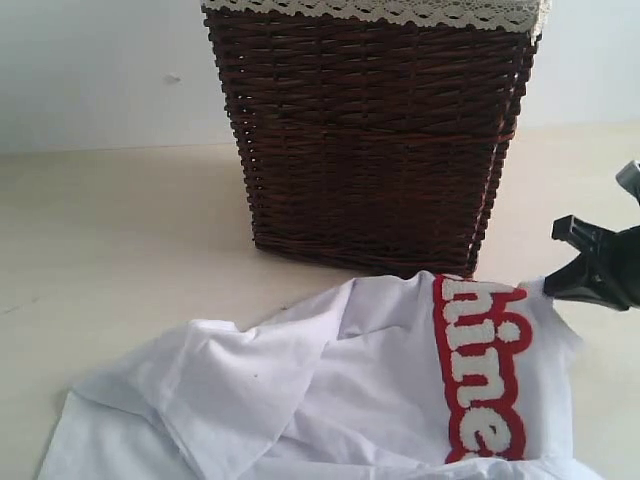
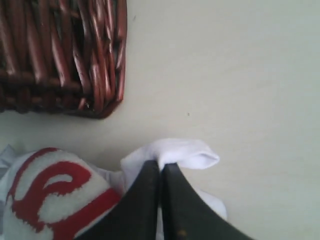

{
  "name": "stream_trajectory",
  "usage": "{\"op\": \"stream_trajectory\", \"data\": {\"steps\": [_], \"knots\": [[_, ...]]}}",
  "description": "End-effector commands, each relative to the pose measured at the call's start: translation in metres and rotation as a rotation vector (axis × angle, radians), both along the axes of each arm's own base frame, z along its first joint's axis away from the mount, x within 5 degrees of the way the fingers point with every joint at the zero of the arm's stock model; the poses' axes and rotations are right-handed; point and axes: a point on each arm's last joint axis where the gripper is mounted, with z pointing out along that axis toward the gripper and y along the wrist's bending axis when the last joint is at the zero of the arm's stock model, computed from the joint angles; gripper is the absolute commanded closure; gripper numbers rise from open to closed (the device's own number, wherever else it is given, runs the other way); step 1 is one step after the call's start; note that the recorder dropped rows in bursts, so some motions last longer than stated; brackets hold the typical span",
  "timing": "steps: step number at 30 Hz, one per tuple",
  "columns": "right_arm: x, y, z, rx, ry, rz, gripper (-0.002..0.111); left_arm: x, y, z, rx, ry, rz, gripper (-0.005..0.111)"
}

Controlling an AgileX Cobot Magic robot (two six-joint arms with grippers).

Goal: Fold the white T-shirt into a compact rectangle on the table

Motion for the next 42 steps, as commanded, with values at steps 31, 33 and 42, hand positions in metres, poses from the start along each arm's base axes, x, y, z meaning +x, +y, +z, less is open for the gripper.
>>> {"op": "stream_trajectory", "data": {"steps": [31,33,42], "knots": [[0.095,-0.055,0.061,-0.652,-0.543,0.075,0.108,0.000,0.000,0.001,-0.004,-0.013,-0.005,0.107],[0.098,-0.055,0.065,-0.651,-0.559,0.070,0.108,0.000,0.000,0.001,-0.004,-0.013,-0.005,0.107],[0.097,-0.059,0.080,-0.677,-0.571,0.021,0.052,0.000,0.000,0.001,-0.004,-0.013,-0.005,0.107]]}}
